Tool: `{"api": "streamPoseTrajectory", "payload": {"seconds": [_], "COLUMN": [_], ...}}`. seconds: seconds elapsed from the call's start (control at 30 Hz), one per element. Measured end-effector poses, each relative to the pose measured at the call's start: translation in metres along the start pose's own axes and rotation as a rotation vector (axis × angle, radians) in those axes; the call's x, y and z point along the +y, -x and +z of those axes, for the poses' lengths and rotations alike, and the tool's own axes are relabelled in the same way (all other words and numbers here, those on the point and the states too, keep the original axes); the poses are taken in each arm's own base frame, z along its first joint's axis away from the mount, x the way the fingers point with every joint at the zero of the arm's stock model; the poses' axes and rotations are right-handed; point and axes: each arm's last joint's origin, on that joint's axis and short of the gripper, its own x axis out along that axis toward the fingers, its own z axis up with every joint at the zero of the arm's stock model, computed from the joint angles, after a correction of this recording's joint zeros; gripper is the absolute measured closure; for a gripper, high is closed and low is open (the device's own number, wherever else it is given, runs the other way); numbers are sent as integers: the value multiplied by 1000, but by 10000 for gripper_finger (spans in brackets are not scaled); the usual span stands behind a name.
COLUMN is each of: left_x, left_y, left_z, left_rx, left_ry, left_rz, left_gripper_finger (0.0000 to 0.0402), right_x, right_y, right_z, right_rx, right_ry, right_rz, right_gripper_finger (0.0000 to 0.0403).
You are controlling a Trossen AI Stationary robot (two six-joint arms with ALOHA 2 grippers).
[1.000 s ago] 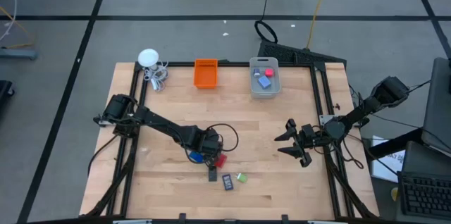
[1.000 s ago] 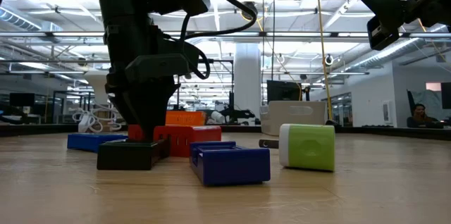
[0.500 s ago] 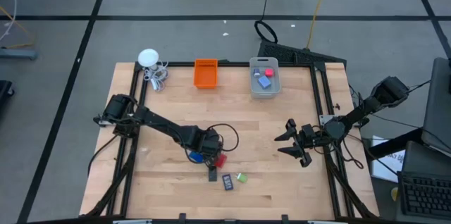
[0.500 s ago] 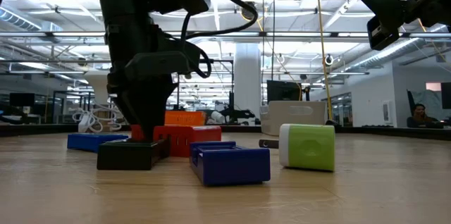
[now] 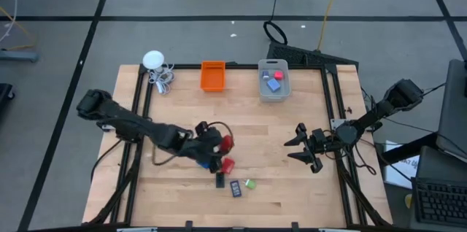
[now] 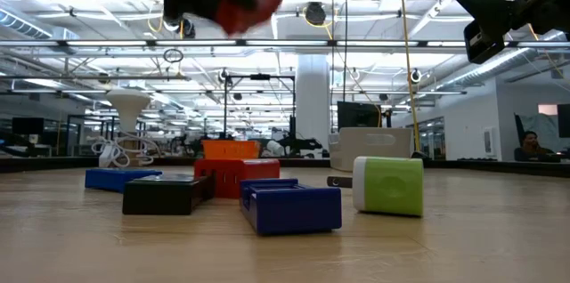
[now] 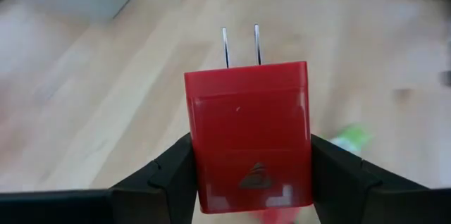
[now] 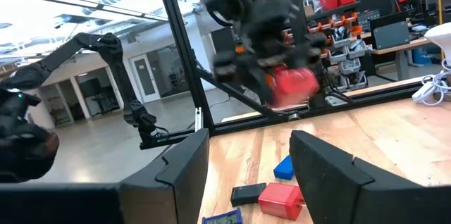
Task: Pick & Place Office items
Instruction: Put the top red charger adapter into the gray bin
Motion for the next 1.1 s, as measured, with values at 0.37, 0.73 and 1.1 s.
{"api": "streamPoseTrajectory", "payload": {"seconds": [0.37, 0.73, 1.1], "left_x": [-40, -55, -65], "left_y": [24, 5, -29], "left_z": [23, 21, 17], "left_rx": [-314, -341, -382], "left_ry": [-200, -247, -215], "left_rz": [-368, -534, -665], "left_gripper_finger": [189, 189, 189], "right_x": [0, 0, 0], "right_y": [0, 0, 0], "right_z": [0, 0, -1], "right_rx": [0, 1, 11], "right_ry": [0, 1, 5], "right_rz": [0, -1, -3], "right_gripper_finger": [216, 216, 216]}}
